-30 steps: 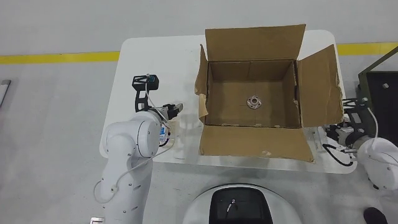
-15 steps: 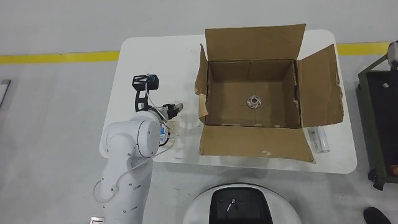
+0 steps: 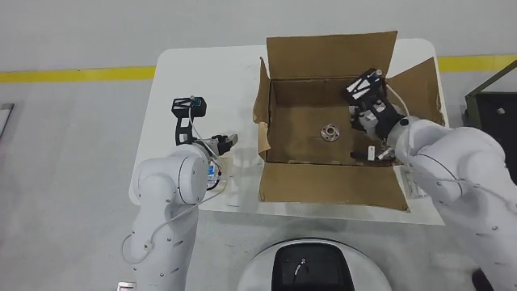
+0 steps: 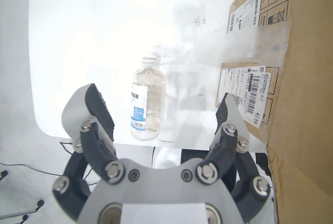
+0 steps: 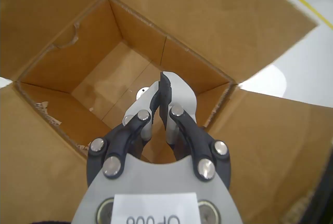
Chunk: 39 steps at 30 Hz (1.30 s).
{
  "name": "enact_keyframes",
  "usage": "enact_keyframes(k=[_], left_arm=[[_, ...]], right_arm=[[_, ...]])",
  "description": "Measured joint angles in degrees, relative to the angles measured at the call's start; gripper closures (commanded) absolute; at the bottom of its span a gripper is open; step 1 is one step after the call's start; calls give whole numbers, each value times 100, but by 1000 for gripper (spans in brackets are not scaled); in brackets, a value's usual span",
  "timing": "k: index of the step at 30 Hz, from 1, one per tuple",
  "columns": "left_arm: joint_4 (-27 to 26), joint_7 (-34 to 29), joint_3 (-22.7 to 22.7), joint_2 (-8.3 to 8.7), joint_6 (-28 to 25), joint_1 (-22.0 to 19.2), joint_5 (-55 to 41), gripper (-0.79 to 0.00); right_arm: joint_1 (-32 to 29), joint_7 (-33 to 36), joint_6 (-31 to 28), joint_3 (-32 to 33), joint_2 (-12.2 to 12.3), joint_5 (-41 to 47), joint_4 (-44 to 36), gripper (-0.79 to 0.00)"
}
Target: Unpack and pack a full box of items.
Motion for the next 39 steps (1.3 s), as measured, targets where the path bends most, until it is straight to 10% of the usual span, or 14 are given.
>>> enact_keyframes(k=[18, 24, 39], left_arm=[[0, 0, 0, 0, 0, 0, 0, -785], [0, 0, 0, 0, 0, 0, 0, -785], [0, 0, 0, 0, 0, 0, 0, -785]], right_arm=[[370, 144, -87, -533, -69, -239, 852, -3], [812, 182, 74, -1125, -226, -346, 1768, -292], [1753, 106, 123, -2135, -634, -285, 3360, -366]])
